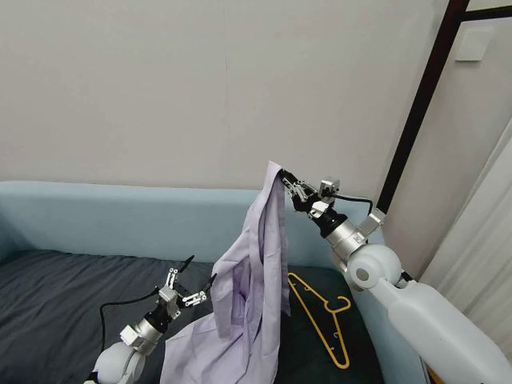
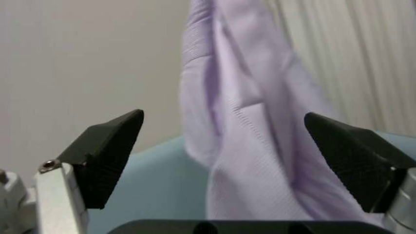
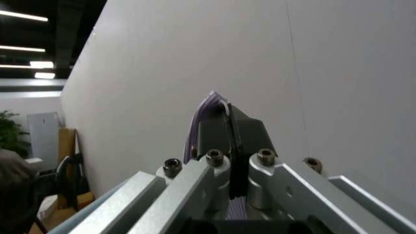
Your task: Pick up the clothes from the sofa and hang them on the clothes hanger.
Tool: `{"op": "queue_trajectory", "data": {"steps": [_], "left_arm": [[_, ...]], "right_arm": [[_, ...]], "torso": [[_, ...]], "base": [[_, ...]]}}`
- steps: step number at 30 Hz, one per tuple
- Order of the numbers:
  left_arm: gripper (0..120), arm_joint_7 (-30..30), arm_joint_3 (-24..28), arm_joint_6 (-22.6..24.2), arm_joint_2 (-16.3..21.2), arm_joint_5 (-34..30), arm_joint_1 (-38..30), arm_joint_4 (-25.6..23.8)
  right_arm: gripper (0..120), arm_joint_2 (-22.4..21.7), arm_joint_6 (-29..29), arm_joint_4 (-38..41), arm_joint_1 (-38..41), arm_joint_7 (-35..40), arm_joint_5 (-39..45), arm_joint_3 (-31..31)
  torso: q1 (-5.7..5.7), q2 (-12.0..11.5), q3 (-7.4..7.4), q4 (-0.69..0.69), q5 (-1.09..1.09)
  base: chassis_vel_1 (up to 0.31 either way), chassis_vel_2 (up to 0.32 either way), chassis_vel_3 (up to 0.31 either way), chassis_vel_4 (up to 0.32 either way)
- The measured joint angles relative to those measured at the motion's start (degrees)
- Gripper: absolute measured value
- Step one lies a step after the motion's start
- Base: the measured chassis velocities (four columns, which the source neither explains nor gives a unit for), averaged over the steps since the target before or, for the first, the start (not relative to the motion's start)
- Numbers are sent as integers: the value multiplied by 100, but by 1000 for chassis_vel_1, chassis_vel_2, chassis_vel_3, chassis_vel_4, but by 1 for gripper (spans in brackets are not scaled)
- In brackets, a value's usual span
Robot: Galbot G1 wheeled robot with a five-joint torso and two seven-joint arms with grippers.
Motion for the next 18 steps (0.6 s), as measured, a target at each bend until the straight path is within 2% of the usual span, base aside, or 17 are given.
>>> {"op": "queue_trajectory", "data": {"steps": [3, 8, 12, 15, 18], "left_arm": [[100, 328, -36, -166, -100, 233, 259, -184], [100, 346, 91, -215, -341, 546, 328, -174], [100, 305, 298, -222, -684, 1093, 255, 126], [100, 300, 371, -217, -812, 1272, 230, 263], [100, 281, 430, -158, -967, 1591, 145, 640]], "right_arm": [[0, 0, 22, -146, -1, 13, -28, 33], [0, -32, 39, -225, -2, 13, -35, 47], [0, -78, 43, -243, -14, 3, -39, 65], [0, -78, 43, -261, -15, 0, -49, 78], [0, -49, 44, -295, -15, 0, -53, 107]], "torso": [[0, 0, 0, 4, 1], [0, 0, 0, 3, 0], [0, 0, 1, 1, 0], [0, 0, 1, 2, 0], [0, 0, 1, 3, 0]], "base": [[0, 0, 0, 0], [0, 0, 0, 0], [0, 0, 0, 0], [0, 0, 0, 0], [0, 0, 0, 0]]}}
